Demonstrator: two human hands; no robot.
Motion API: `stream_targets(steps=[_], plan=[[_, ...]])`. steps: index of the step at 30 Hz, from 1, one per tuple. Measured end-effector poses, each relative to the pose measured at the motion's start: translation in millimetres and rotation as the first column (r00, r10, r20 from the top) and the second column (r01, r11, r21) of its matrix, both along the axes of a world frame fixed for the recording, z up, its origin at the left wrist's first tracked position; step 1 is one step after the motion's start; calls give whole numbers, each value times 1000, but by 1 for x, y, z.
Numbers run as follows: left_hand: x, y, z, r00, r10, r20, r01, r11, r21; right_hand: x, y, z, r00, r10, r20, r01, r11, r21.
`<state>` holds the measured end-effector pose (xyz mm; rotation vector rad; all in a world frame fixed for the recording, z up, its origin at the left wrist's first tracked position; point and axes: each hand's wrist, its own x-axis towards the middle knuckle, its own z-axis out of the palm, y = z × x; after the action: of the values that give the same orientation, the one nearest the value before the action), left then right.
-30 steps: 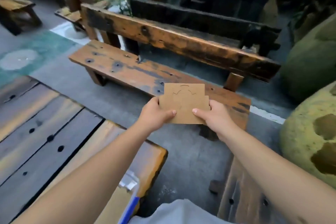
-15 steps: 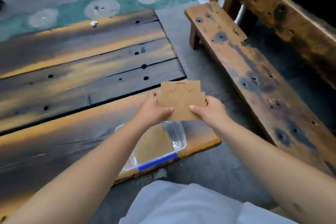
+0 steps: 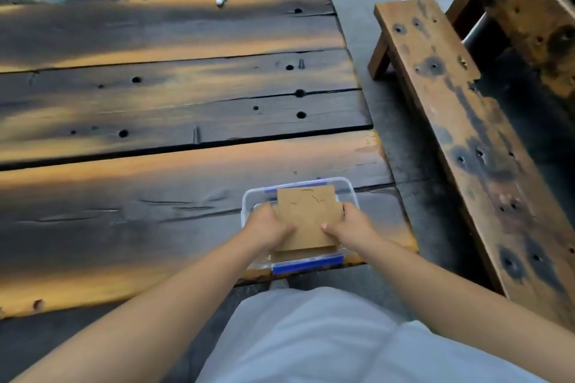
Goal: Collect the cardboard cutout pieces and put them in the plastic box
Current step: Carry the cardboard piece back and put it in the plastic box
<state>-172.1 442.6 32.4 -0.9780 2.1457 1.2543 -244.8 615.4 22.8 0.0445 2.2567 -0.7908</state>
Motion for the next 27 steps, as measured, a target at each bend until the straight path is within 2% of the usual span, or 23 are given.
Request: stream_targets(steps=[10, 16, 19, 21, 24, 25, 27], plan=[[10, 3, -21, 990, -63, 127, 67, 997, -27, 7, -14, -19, 984, 172, 39, -176, 954, 244], [8, 5, -22, 988, -18, 151, 24, 999, -37, 4, -16, -24, 983, 167, 70, -180, 945, 272], [10, 5, -25, 989, 97, 114, -101, 994, 30, 2, -18, -27, 987, 88, 133, -116, 970, 215], [8, 3, -25, 962, 253, 100, -267, 951, 159, -1, -17, -27, 979, -38, 200, 17, 994, 105], [7, 3, -24, 853, 479, 210, -522, 768, 371, -4, -16, -29, 918, -190, 349, 199, 980, 11], [7, 3, -26, 815, 521, 252, -578, 706, 409, -5, -17, -32, 887, -231, 401, 254, 967, -5], [9, 3, -31, 776, 559, 293, -629, 644, 436, -9, -18, -37, 837, -277, 472, 332, 943, -35]])
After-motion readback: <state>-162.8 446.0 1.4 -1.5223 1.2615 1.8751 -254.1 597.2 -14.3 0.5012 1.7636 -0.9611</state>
